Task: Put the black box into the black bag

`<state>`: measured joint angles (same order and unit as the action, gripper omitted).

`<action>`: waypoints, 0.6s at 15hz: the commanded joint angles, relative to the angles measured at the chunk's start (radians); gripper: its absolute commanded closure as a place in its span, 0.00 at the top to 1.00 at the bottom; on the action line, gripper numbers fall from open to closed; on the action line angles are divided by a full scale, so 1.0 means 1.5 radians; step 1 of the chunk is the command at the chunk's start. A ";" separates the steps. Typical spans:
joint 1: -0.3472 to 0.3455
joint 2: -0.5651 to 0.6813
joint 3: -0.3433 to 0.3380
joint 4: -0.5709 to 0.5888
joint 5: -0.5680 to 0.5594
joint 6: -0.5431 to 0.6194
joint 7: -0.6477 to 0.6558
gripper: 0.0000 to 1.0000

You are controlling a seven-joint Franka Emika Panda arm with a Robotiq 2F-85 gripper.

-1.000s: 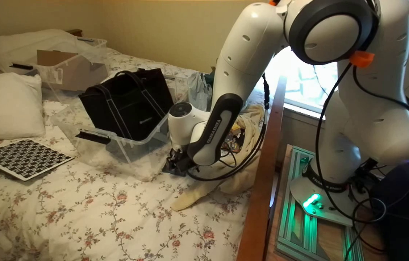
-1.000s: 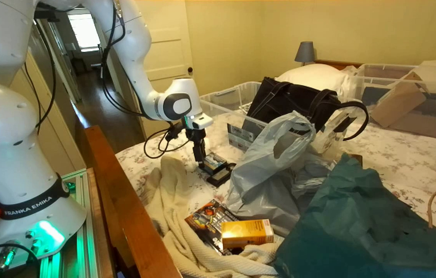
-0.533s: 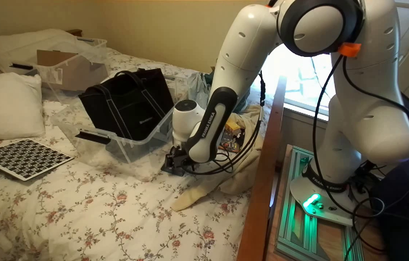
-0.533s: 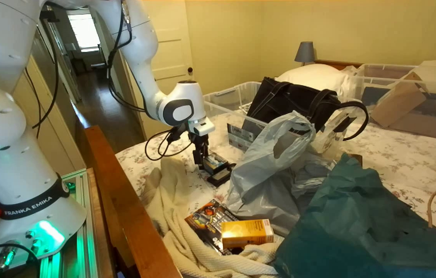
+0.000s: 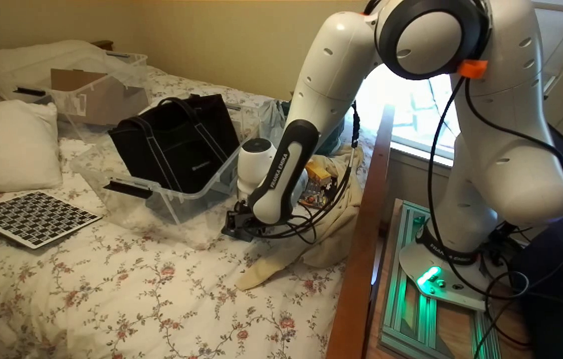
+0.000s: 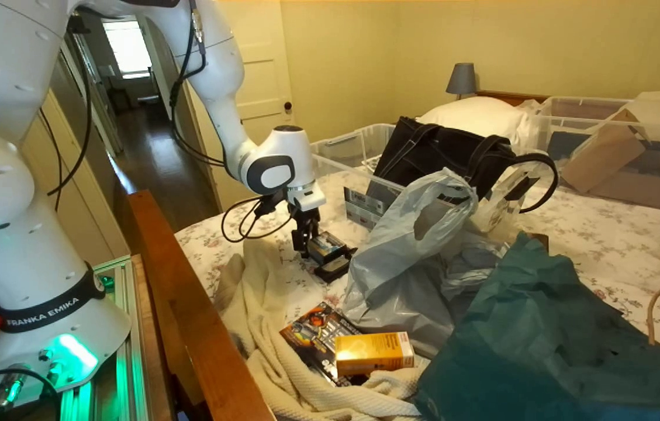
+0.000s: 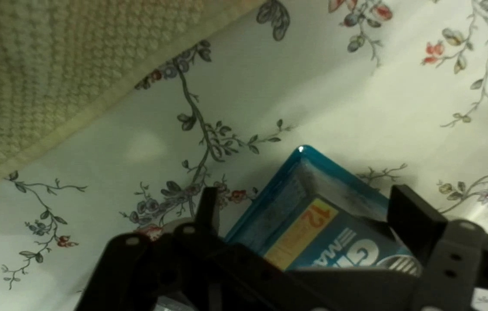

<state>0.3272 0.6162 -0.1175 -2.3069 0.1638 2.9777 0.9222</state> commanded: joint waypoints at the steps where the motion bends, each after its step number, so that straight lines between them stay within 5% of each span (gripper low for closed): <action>1: -0.007 0.033 0.011 0.032 0.029 0.010 0.005 1.00; 3: -0.002 0.043 0.005 0.043 0.029 0.006 0.008 1.00; 5: -0.002 0.054 0.005 0.055 0.027 0.001 0.009 0.72; 9: 0.005 0.066 -0.004 0.070 0.023 -0.008 0.009 0.45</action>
<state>0.3275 0.6815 -0.1168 -2.2388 0.1765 2.9768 0.9310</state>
